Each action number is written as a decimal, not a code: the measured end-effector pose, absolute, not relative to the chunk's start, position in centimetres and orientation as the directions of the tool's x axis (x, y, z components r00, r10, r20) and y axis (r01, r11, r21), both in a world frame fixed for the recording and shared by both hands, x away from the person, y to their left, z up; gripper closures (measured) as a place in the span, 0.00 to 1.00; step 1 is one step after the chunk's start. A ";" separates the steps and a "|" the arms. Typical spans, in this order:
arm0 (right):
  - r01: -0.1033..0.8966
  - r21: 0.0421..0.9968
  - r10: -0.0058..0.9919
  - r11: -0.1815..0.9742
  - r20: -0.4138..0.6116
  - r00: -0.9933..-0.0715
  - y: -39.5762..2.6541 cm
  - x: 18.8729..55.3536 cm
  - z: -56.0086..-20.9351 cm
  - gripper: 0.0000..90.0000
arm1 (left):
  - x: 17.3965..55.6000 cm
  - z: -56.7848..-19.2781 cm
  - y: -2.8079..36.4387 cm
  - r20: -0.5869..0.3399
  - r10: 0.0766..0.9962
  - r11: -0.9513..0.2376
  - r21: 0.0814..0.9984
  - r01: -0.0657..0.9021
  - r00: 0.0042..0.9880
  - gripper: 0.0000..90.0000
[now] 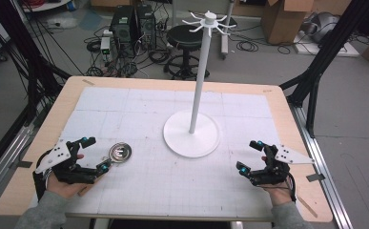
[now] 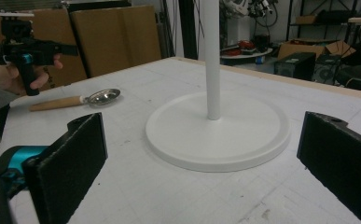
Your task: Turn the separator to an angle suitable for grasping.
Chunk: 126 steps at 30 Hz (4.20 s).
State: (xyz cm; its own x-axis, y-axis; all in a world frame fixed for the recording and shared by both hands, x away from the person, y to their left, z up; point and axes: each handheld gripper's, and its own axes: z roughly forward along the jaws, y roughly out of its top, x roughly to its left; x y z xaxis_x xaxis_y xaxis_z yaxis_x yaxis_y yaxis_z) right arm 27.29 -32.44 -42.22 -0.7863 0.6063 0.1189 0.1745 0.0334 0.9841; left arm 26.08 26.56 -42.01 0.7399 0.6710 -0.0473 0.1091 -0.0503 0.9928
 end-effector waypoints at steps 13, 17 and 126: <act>0.192 0.980 0.609 0.044 0.126 -0.783 -32.4 27.3 -42.3 0.01 | 25.5 -41.7 26.5 -0.003 0.721 -0.137 0.980 0.146 0.693 0.61; 0.188 0.981 0.615 0.049 0.118 -0.780 -32.4 27.4 -42.4 0.01 | 25.2 -41.4 26.1 0.020 0.737 -0.161 0.976 0.147 0.675 0.77; 0.215 0.972 0.587 0.091 0.122 -0.801 -30.6 28.7 -42.9 0.01 | 23.1 -45.1 26.2 -0.065 0.699 -0.403 0.787 0.467 0.712 1.00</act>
State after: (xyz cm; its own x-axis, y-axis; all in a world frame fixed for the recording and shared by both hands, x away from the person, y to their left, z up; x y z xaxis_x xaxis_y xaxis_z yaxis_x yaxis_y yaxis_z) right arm 28.68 -30.56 -42.92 -0.8006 0.5865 0.1224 0.2151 0.0907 0.9724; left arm 23.09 26.20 -45.09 0.7123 0.6988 -0.0655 0.4672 -0.4026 0.7872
